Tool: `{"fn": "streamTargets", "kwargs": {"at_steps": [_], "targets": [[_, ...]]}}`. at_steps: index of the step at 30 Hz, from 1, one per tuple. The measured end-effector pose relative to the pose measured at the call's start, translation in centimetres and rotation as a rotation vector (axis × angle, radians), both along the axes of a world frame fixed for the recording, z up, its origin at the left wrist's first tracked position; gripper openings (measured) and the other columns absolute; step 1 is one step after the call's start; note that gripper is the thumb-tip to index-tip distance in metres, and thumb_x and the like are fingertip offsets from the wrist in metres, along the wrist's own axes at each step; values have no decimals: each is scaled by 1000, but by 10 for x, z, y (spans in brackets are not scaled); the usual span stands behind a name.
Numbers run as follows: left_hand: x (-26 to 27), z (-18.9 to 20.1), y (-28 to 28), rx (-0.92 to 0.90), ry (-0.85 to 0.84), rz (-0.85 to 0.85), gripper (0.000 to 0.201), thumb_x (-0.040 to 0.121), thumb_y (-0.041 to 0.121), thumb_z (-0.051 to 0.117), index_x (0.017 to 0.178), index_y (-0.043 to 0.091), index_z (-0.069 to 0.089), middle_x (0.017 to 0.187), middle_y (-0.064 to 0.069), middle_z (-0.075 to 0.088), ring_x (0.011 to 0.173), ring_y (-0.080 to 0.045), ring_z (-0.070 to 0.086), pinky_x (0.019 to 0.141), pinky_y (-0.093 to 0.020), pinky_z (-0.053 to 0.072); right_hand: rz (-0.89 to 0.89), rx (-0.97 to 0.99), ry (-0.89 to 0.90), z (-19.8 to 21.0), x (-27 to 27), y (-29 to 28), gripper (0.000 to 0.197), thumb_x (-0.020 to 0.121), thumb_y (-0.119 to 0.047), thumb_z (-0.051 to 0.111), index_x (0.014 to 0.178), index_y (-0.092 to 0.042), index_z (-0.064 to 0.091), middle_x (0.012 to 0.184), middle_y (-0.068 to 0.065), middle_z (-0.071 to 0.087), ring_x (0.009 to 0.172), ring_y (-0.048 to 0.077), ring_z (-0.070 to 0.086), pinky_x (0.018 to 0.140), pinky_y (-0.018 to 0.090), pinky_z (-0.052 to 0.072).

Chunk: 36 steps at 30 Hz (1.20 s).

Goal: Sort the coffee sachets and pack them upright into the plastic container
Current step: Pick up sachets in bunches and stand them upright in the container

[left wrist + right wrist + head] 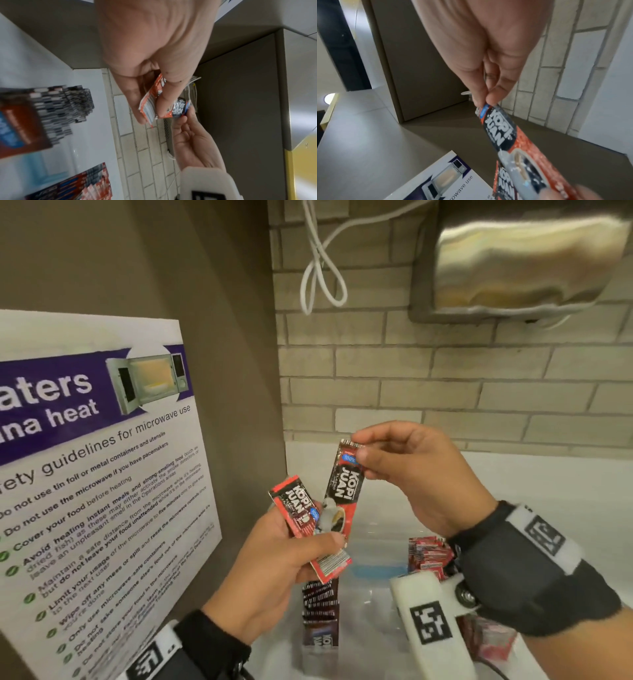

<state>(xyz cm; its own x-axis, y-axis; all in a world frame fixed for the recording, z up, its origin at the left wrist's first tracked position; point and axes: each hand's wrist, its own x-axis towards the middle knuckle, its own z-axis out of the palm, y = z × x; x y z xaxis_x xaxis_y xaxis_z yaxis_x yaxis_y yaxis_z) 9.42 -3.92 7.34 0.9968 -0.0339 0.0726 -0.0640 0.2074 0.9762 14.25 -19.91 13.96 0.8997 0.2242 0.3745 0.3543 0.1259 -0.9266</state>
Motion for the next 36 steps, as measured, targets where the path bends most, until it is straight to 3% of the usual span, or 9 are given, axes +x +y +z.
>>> {"fn": "streamTargets", "kwargs": {"at_steps": [4, 7, 9, 15, 19, 23, 26, 30, 36], "targets": [[-5, 1, 1, 23, -10, -36, 37, 67, 4, 73, 101, 12, 62, 83, -5, 73, 72, -15, 69, 57, -27, 54, 5, -192, -24, 9, -6, -5, 27, 78, 10, 64, 90, -14, 66, 66, 1, 60, 57, 9, 57, 53, 17, 50], [-4, 8, 18, -33, -50, 100, 31, 64, 15, 68, 94, 17, 59, 74, 0, 70, 64, -11, 68, 51, -25, 53, -143, -213, -67, 22, 4, -19, 26, 78, 11, 65, 89, -13, 64, 71, 9, 57, 58, 14, 57, 55, 19, 53], [-3, 12, 32, -109, -91, 167, 26, 68, 15, 65, 92, 18, 57, 71, 2, 68, 61, -10, 66, 48, -22, 52, -246, -373, -75, 21, 13, -25, 18, 81, 9, 63, 86, -8, 63, 72, 13, 61, 60, 18, 59, 57, 21, 54], [-7, 14, 49, -182, -163, 180, 18, 82, 2, 57, 89, 18, 52, 65, 3, 62, 56, -8, 62, 45, -19, 48, -265, -940, 25, -43, 30, -6, 14, 79, 7, 57, 78, -4, 67, 72, 12, 66, 67, 24, 67, 70, 37, 59], [-8, 5, 50, -153, -125, 161, 16, 86, 3, 56, 89, 19, 54, 66, 3, 63, 56, -8, 63, 45, -19, 50, -271, -1132, 35, -64, 46, 10, 18, 83, 2, 52, 86, -3, 69, 80, 11, 66, 76, 23, 63, 76, 33, 56], [-7, 2, 50, -126, -98, 140, 15, 86, 4, 56, 91, 19, 56, 67, 2, 64, 59, -9, 63, 45, -20, 50, -259, -1236, 38, -74, 53, 23, 23, 83, 2, 48, 94, 2, 69, 93, 16, 70, 83, 27, 67, 70, 28, 52], [-5, 0, 50, -111, -84, 120, 17, 80, 7, 60, 91, 18, 57, 68, 2, 65, 60, -10, 64, 44, -20, 50, -266, -1296, -8, -77, 55, 27, 23, 85, 3, 49, 98, 2, 67, 98, 14, 68, 80, 23, 60, 65, 24, 43], [-3, -4, 49, -95, -85, 102, 24, 69, 13, 62, 92, 18, 57, 69, 2, 65, 60, -10, 64, 44, -20, 50, -249, -1346, -21, -82, 56, 28, 21, 84, 3, 52, 97, 3, 67, 99, 16, 69, 75, 21, 56, 64, 24, 43], [-1, -11, 49, -112, -80, 97, 21, 72, 12, 62, 92, 19, 57, 69, 2, 66, 59, -9, 64, 44, -20, 50, -188, -1362, -37, -80, 53, 26, 27, 83, -2, 61, 109, 7, 64, 111, 19, 66, 97, 27, 65, 80, 32, 53]]}}
